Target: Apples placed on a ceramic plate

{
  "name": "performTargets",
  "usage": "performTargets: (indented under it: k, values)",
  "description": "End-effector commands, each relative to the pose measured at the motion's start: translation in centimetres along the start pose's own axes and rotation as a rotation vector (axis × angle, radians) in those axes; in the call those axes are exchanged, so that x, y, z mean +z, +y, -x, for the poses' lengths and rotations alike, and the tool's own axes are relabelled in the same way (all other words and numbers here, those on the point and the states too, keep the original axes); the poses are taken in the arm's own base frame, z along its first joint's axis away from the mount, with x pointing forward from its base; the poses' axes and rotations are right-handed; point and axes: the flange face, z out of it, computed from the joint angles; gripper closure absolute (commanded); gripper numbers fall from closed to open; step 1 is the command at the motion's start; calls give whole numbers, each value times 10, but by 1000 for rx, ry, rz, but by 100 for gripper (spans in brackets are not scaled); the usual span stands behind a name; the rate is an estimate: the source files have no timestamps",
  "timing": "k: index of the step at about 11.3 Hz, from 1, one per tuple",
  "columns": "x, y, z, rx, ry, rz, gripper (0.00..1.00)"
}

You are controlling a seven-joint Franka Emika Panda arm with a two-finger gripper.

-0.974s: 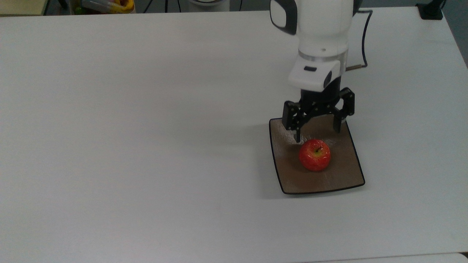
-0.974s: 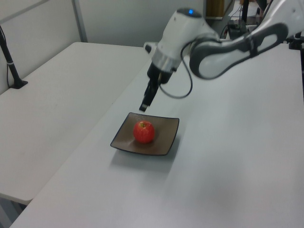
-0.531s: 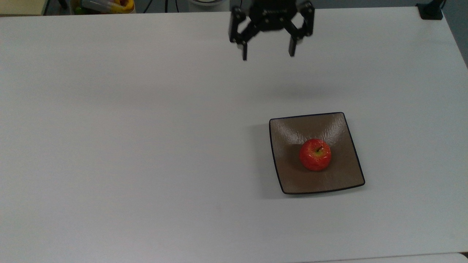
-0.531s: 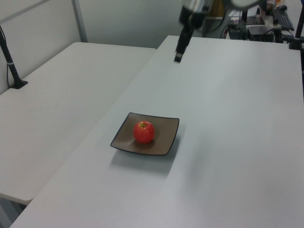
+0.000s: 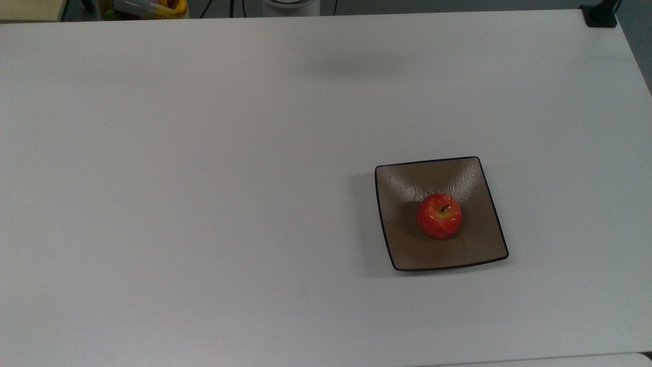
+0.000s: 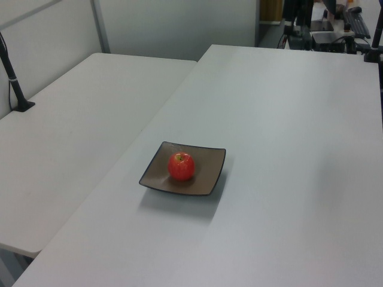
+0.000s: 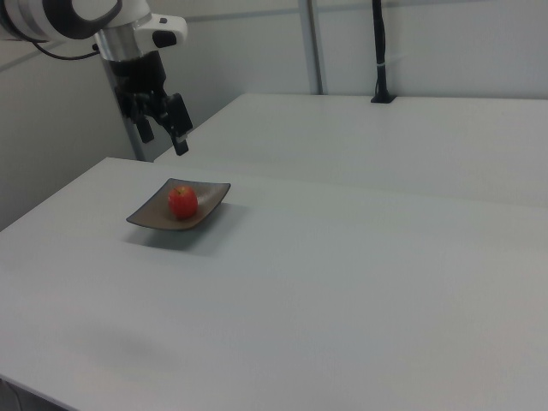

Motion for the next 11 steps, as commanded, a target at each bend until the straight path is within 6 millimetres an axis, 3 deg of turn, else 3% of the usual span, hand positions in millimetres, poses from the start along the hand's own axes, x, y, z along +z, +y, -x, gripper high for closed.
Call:
performTargets:
  k: [1,4,7,11]
  values:
    - [14,10,27,40,-50,-8,0]
    - [30,4,20,-60,-57,-10,0]
    - [37,2,1,-218,15,-20,0]
    - [47,1,-8,-236,24,-20,0]
